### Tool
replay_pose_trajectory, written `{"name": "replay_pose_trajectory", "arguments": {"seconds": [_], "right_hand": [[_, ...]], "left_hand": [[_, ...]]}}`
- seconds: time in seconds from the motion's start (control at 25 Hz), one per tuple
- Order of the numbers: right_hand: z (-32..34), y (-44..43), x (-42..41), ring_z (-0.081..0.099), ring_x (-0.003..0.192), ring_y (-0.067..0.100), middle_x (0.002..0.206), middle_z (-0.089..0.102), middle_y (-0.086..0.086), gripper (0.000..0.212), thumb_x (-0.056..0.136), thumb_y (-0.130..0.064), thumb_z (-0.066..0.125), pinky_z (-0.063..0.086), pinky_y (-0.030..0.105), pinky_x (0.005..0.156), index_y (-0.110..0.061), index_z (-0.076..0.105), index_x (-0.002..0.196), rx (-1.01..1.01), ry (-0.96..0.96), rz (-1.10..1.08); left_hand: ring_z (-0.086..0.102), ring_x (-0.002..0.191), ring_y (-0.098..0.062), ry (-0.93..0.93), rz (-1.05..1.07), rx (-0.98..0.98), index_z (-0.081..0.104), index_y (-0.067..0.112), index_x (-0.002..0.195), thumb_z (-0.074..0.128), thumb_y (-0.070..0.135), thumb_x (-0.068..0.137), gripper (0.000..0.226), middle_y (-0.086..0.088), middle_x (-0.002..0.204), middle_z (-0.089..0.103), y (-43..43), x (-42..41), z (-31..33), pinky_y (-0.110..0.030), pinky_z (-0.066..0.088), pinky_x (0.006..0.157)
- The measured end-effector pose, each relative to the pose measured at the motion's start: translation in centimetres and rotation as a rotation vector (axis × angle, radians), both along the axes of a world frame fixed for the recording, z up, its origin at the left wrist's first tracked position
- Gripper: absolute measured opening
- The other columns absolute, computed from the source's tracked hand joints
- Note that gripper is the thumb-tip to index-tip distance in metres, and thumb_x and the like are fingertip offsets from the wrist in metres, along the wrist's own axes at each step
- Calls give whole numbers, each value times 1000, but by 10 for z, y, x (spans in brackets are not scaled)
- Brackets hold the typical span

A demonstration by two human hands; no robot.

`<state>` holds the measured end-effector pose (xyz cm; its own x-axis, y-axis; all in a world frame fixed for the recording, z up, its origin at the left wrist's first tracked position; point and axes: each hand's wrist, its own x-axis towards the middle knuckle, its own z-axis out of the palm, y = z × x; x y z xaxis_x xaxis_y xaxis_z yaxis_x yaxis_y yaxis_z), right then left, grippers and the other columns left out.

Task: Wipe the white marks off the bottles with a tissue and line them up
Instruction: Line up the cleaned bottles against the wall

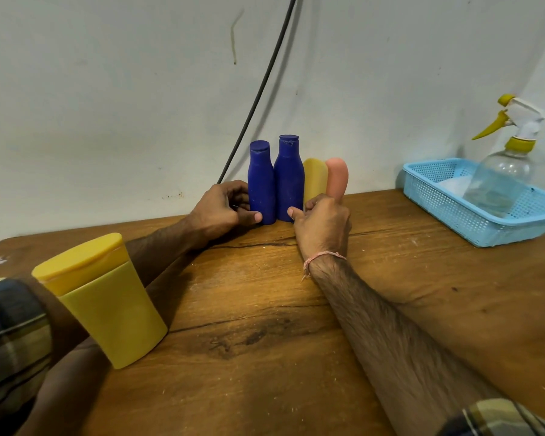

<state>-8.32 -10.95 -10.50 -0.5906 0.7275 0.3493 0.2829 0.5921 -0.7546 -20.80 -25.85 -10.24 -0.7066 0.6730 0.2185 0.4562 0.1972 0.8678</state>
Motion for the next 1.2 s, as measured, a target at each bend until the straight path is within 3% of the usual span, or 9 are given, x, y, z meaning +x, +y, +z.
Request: {"name": "replay_pose_trajectory", "arguments": {"seconds": [0.2, 0.32, 0.4, 0.48, 0.6, 0.68, 0.84, 1.0, 1.2], "right_hand": [[0, -5, 30, 68, 99, 21, 105, 70, 6, 23, 91, -27, 76, 55, 28, 81, -11, 67, 106, 34, -13, 55], [-1, -6, 53, 69, 90, 16, 94, 71, 1, 17, 91, -27, 76, 56, 26, 78, -13, 69, 99, 40, -31, 135], [0, -5, 72, 66, 81, 9, 87, 70, -3, 14, 92, -28, 74, 56, 23, 72, -16, 68, 93, 7, -30, 196], [2, -4, 93, 62, 77, 2, 83, 67, -7, 12, 94, -31, 71, 48, 15, 64, -20, 67, 92, -26, -41, 269], [4, -2, 116, 61, 75, 1, 80, 65, -10, 13, 95, -35, 68, 45, 14, 61, -24, 65, 89, -31, -59, 337], [4, -1, 121, 62, 74, 4, 78, 65, -9, 15, 96, -36, 67, 45, 16, 60, -25, 64, 86, -34, -49, 341], [6, -4, 122, 59, 71, 1, 76, 63, -9, 18, 98, -36, 65, 42, 15, 58, -21, 65, 87, -8, -61, 378], [2, -1, 120, 60, 74, 2, 78, 65, -8, 20, 98, -35, 65, 44, 15, 60, -16, 69, 93, 4, -69, 396], [-2, 5, 109, 58, 75, 1, 80, 63, -10, 15, 97, -34, 67, 43, 14, 61, -19, 68, 95, 21, -108, 420]], "left_hand": [[72, 113, -24, -254, 51, 106, 67, 4, 122, 78, 18, 75, 50, -14, 118, 75, -55, 24, 11, -38, 57, 99], [76, 99, -32, -379, 18, 192, 79, 8, 99, 98, 30, 57, 51, -21, 107, 76, -118, 36, 8, -38, 63, 84], [76, 102, -23, -304, 6, 127, 80, 28, 98, 101, 45, 48, 57, -9, 109, 78, -160, 58, -1, -32, 62, 84], [70, 116, -15, -140, 34, -80, 69, 44, 119, 97, 49, 56, 69, 5, 124, 74, -200, 89, -12, -30, 58, 94], [62, 123, -3, 35, 117, -349, 45, 50, 141, 97, 49, 60, 96, 23, 133, 64, -226, 138, -18, -23, 53, 96], [62, 111, 2, 2, 195, -326, 41, 50, 137, 97, 45, 61, 95, 28, 122, 61, -211, 166, -10, -13, 50, 81], [66, 94, -3, -62, 416, -193, 60, 32, 118, 89, 31, 74, 52, 17, 104, 68, -170, 185, 8, -14, 48, 69], [70, 99, -12, -107, 457, -105, 65, 14, 124, 87, 25, 78, 51, 0, 114, 73, -134, 157, 13, -32, 59, 84], [63, 114, -21, -136, 488, -56, 58, 16, 133, 88, 18, 76, 64, -2, 124, 67, -66, 102, 16, -39, 53, 98]]}}
